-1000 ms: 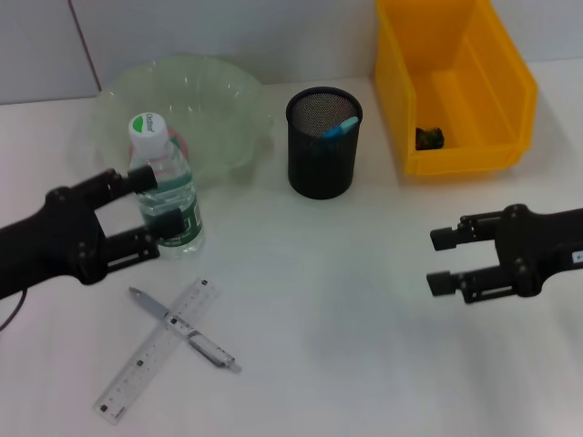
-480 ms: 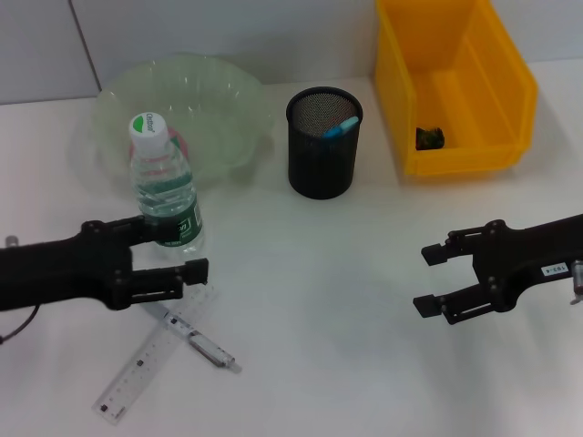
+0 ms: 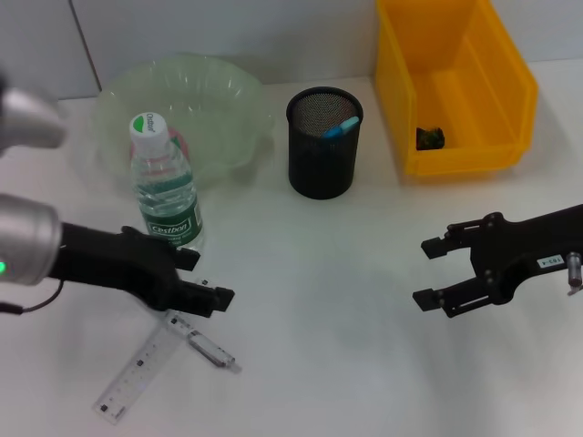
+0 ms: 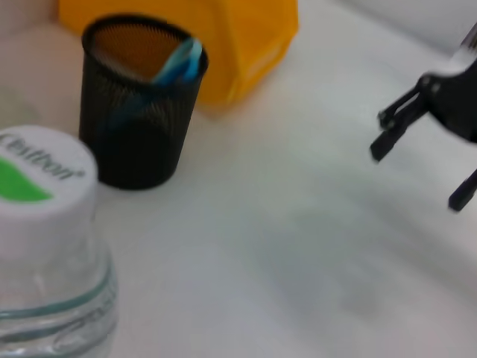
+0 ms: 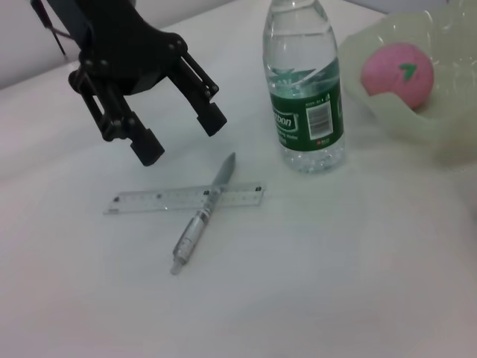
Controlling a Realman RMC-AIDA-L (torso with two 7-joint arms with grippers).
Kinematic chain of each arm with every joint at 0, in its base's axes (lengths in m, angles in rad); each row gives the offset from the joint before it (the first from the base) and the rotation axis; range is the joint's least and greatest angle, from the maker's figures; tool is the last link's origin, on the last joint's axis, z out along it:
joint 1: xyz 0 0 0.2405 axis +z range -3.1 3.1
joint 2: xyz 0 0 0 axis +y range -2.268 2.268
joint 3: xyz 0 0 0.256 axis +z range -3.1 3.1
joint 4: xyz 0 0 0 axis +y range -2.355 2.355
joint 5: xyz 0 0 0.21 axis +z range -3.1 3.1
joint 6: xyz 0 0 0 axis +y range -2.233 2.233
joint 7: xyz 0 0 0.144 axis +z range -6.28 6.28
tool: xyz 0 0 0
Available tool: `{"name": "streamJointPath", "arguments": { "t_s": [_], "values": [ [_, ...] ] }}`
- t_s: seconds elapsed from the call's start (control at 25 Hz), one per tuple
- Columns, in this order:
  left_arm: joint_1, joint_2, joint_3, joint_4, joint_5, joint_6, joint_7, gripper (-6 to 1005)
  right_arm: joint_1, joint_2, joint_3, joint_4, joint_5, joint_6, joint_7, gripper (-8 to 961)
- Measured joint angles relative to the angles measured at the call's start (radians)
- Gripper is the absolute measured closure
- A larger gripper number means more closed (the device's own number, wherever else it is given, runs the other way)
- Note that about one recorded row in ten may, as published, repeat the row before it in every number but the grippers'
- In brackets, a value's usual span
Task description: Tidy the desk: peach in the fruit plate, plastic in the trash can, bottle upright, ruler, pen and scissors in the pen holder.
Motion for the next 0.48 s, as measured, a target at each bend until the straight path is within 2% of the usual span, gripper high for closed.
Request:
{"name": "streamJointPath", "arguments": {
  "t_s": [0.08, 0.16, 0.48],
  "values": [
    [-0.024, -0.001, 0.041, 0.024, 0.051, -0.001, -0.067, 199, 0.0, 0.001, -0.005, -0.011, -0.008, 0.004, 0.0, 127],
    [-0.08, -0.003, 0.1, 0.033, 0.139, -0.004, -0.178, 199, 0.001, 0.004, -0.017, -0.027, -0.024, 0.006, 0.006, 127],
    [-0.18, -0.009, 0.182, 0.002, 0.267, -0.009, -0.365, 199, -0.006, 0.006, -0.04, -0.059, -0.028, 0.006, 0.012, 128]
  ]
}}
